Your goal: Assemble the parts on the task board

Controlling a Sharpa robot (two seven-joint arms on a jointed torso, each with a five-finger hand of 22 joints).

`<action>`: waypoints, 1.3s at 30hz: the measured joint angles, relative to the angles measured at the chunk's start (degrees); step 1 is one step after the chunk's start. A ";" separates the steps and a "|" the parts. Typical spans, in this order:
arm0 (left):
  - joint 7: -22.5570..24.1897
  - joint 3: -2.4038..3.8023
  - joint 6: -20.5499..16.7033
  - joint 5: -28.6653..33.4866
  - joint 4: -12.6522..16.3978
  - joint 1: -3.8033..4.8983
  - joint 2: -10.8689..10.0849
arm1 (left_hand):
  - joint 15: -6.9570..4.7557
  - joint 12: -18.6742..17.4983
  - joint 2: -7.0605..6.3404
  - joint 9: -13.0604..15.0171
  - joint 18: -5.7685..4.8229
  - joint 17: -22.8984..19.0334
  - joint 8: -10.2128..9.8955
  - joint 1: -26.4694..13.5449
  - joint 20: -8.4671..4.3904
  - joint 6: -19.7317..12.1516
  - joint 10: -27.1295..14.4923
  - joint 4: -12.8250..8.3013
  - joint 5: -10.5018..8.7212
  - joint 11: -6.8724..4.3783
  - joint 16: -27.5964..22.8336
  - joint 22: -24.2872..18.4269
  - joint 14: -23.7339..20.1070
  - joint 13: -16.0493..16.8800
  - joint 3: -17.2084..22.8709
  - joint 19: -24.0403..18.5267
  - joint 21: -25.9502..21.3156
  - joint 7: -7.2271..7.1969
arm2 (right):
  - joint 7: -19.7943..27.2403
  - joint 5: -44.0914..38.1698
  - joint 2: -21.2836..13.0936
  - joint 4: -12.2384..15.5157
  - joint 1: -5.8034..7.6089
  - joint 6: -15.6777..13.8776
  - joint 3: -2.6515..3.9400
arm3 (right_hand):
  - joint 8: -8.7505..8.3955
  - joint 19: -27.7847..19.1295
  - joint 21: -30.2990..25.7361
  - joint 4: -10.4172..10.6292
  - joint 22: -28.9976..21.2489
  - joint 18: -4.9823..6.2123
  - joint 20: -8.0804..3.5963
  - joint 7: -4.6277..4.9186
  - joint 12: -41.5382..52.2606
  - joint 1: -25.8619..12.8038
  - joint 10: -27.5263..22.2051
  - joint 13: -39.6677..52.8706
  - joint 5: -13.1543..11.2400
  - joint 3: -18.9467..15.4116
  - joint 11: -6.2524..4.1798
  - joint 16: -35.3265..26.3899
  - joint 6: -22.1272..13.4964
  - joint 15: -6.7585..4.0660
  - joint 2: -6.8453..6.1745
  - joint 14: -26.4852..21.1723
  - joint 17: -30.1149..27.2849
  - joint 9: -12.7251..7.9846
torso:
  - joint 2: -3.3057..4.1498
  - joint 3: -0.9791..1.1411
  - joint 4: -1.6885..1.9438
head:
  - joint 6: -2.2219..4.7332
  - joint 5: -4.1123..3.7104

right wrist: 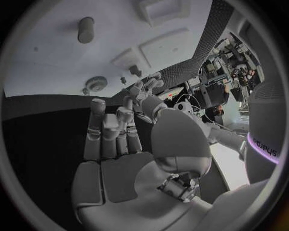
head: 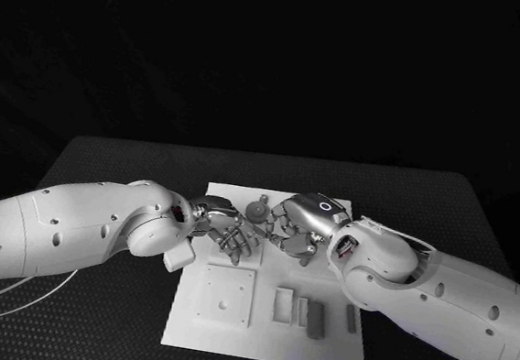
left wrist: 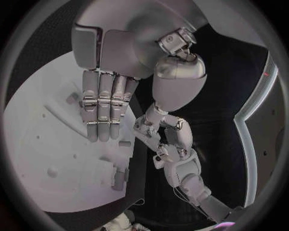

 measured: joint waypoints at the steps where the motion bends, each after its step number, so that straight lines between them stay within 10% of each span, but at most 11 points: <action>1: 0.00 0.00 -0.03 0.01 0.00 0.00 0.02 | 0.00 0.00 0.00 0.00 0.00 0.00 0.00 0.00 0.00 0.00 0.00 0.00 0.00 0.00 0.00 0.00 0.00 0.00 0.00 0.00 0.00 0.00 | 0.00 0.02 0.01 0.03 0.00 0.00 0.00 | 0.00 0.00 0.00 0.00 0.00 0.00 0.00 0.00 0.00 0.00 0.00 0.00 0.00 0.00 0.00 0.00 0.00 0.00 0.00 0.00 -0.03 0.01 | 0.00 0.00 0.01 | 0.00 0.01; 16: 0.32 0.00 -0.33 1.24 -0.01 0.00 0.58 | 0.00 0.00 0.18 -0.27 0.00 0.37 0.00 -0.77 0.00 -0.41 0.00 1.07 0.00 0.00 -0.33 -0.01 0.00 0.20 -0.16 0.00 0.00 0.00 | 0.28 0.79 0.77 0.41 -0.01 0.04 0.01 | 0.22 0.00 0.00 0.00 0.00 0.00 0.00 -0.08 0.00 0.00 -0.11 -0.13 0.00 0.00 -0.12 0.00 0.08 0.07 -0.01 -0.04 -0.09 0.04 | 0.02 -0.03 0.03 | -0.10 -0.10; 39: 1.32 0.03 0.77 1.80 0.01 0.02 0.66 | 0.21 0.00 7.55 -0.46 0.00 1.45 1.36 3.65 0.01 2.04 0.62 -1.92 -0.01 -0.62 -0.59 0.13 0.20 0.78 1.14 0.01 0.00 -1.20 | 0.62 1.00 1.07 0.24 -0.03 0.66 -0.02 | 0.10 0.00 0.00 -0.07 0.00 0.00 0.00 -0.02 0.00 -0.29 -0.10 -0.26 -0.01 0.25 -0.11 -0.01 0.01 -0.13 -0.30 -0.05 -0.14 0.25 | 0.02 -0.03 0.02 | -0.24 -0.19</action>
